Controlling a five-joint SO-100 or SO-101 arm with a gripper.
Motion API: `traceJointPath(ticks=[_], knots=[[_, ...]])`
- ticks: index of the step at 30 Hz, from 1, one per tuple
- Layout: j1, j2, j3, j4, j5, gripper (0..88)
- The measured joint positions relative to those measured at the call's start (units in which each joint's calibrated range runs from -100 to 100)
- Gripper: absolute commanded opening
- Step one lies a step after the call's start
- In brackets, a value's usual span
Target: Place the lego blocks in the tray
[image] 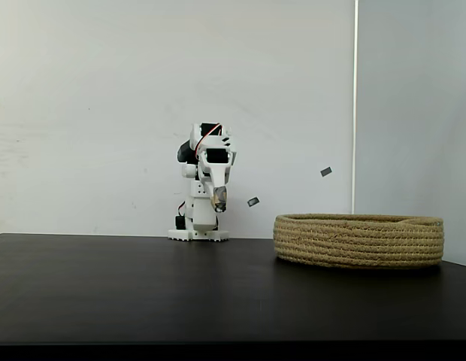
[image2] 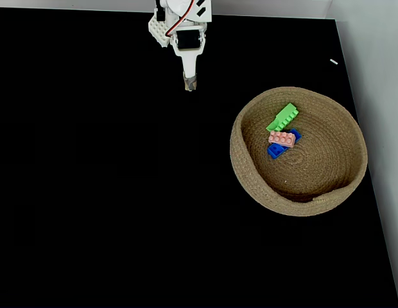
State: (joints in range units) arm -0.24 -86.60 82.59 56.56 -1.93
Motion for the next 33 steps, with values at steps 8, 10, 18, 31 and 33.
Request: traceJointPath(ticks=[8, 10, 18, 31, 33], knots=[[1.14, -10.94, 12.37, 1.06, 2.93, 0.2], [0.81, -11.37, 12.99, 1.06, 3.37, 0.2], [0.65, -11.70, 13.08, 1.06, 2.20, 0.2], [1.47, -11.70, 13.08, 1.06, 1.51, 0.2], [1.47, -11.70, 13.08, 1.06, 1.22, 0.2]])
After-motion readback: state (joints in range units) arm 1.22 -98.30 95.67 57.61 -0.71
